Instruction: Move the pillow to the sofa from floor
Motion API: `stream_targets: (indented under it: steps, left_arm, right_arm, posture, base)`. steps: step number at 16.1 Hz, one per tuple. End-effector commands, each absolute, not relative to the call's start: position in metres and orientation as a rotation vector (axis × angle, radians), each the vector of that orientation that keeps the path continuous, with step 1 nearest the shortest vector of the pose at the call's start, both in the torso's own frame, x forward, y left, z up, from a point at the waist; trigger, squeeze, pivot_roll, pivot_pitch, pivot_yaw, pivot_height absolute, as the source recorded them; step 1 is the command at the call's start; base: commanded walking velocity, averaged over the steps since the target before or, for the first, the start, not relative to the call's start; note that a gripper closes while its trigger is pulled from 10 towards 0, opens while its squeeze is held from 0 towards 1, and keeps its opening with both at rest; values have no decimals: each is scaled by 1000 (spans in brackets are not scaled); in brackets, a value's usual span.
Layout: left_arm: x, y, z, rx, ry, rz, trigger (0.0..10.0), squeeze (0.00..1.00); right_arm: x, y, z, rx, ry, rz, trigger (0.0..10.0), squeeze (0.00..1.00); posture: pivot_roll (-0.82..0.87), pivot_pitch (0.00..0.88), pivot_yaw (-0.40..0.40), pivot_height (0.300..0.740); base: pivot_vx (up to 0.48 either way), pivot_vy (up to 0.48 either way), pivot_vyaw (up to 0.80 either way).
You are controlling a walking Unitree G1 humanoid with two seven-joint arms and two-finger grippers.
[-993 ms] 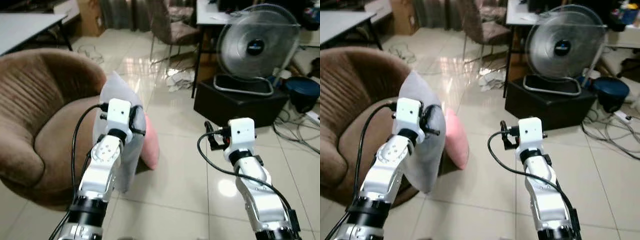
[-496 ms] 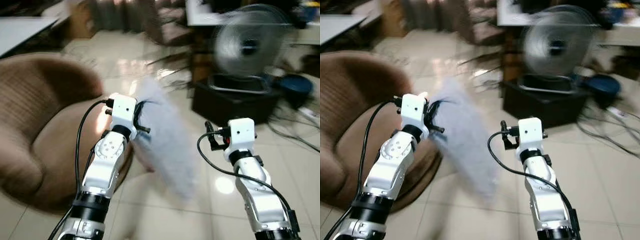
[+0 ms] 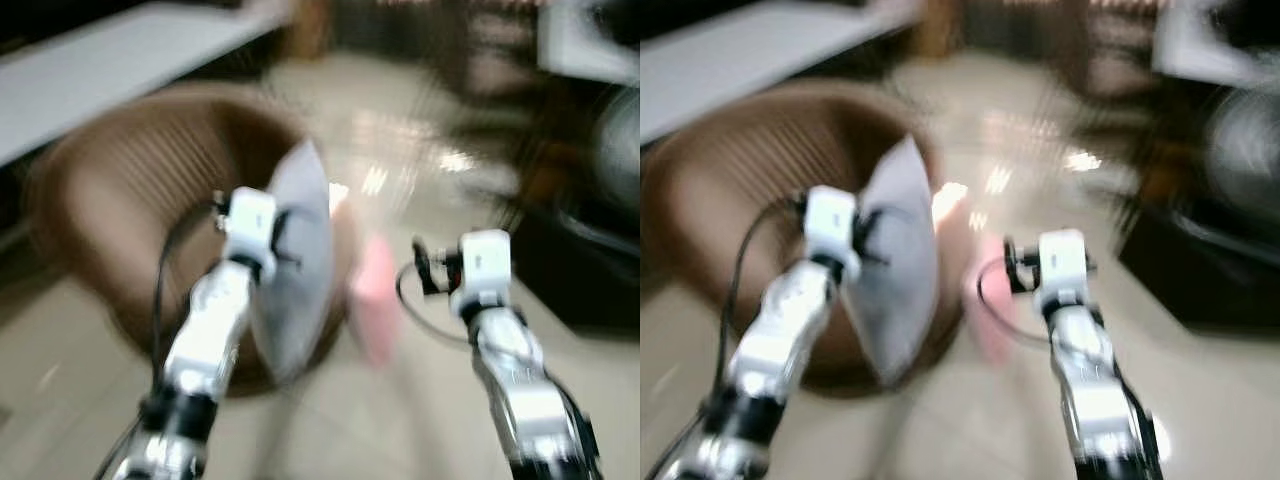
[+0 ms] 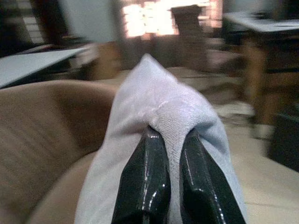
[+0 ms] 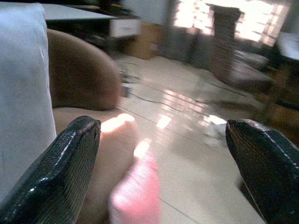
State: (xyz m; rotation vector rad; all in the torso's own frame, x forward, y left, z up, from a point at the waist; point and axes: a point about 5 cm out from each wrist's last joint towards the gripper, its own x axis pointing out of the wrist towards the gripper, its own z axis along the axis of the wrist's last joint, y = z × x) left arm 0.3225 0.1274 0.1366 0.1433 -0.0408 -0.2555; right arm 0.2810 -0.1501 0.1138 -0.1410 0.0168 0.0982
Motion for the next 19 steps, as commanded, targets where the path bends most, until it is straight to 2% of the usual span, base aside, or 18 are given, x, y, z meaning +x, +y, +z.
stream_targets:
  steps: [1,7,11,13,19]
  left_arm:
    - [326,130,150,142,-99,-244,10000,0]
    - [327,126,150,154,-102,-297,10000,0]
    - [331,125,152,158,-105,-302,10000,0]
    - [333,123,153,166,-108,-311,10000,0]
    - [336,113,151,177,-103,-356,10000,0]
  right_arm:
    - [281,-144,115,-149,12,121,10000,0]
    - [283,-141,119,-124,-16,116,10000,0]
    - [274,-126,113,-88,44,326,10000,0]
    - [265,-119,105,-139,96,462,10000,0]
    - [265,-121,105,-166,119,504,10000,0]
  posture:
    - [-60,0,69,740]
    - [-59,0,79,740]
    - [-65,0,91,740]
    - [-69,0,93,740]
    - [-72,0,91,740]
  base:
    - [360,0,0]
    - [356,0,0]
    - [349,0,0]
    - [347,0,0]
    - [338,0,0]
